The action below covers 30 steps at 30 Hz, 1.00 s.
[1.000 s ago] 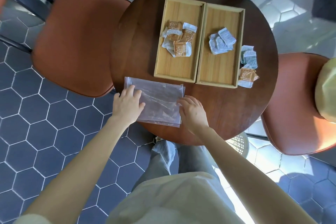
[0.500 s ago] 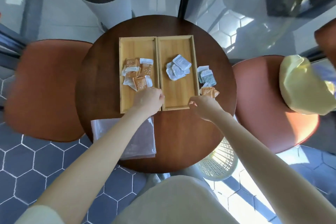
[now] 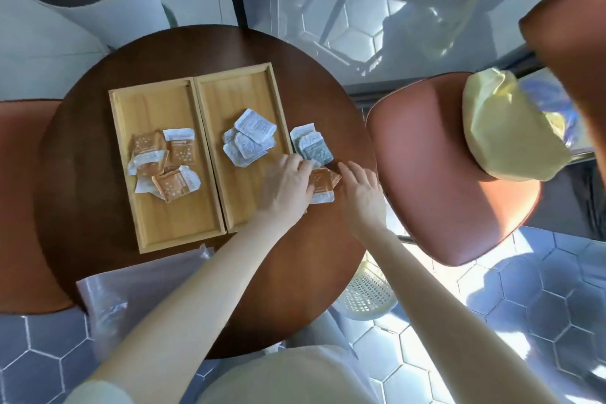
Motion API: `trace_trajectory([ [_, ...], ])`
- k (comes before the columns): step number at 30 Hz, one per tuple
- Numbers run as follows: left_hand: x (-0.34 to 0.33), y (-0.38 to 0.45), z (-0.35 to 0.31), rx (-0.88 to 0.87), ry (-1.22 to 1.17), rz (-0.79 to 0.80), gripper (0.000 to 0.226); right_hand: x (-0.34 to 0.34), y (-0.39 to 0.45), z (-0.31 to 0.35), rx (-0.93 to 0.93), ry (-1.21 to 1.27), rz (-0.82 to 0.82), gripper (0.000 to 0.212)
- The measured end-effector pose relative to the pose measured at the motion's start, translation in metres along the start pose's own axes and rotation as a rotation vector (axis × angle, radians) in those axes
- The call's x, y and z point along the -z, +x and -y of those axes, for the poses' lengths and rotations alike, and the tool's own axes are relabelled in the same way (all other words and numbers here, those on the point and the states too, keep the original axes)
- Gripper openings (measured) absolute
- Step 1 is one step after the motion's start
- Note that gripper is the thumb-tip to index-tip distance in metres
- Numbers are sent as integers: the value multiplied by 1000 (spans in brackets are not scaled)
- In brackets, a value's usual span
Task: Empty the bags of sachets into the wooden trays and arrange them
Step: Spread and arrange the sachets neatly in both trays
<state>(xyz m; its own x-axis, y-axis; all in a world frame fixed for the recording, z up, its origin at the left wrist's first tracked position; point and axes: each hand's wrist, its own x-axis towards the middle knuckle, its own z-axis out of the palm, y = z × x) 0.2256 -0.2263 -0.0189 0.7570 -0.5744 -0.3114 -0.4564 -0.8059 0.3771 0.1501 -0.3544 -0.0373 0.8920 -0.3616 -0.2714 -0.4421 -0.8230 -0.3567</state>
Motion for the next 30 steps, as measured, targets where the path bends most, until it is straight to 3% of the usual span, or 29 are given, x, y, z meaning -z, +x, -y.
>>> trace_trajectory([
  [4, -13, -1, -2, -31, 92, -49, 49, -14, -1, -1, -14, 3, -26, 34],
  [9, -19, 0, -5, -11, 120, -113, 33, -17, 1, 1, -60, 54, -108, 21],
  [13, -21, -1, -8, -10, 92, -124, 32, -10, 5, 3, -117, 192, -67, 17],
  [16, -19, -5, -8, 33, -9, -118, 37, 2, 6, 8, -230, 346, 49, 15],
  [19, -15, -5, -10, 94, -181, -68, 26, 13, 9, 8, -311, 445, 164, 13],
  [30, 51, -53, 39, 428, -830, -228, 16, 49, 13, 66, -91, 471, 289, 7],
])
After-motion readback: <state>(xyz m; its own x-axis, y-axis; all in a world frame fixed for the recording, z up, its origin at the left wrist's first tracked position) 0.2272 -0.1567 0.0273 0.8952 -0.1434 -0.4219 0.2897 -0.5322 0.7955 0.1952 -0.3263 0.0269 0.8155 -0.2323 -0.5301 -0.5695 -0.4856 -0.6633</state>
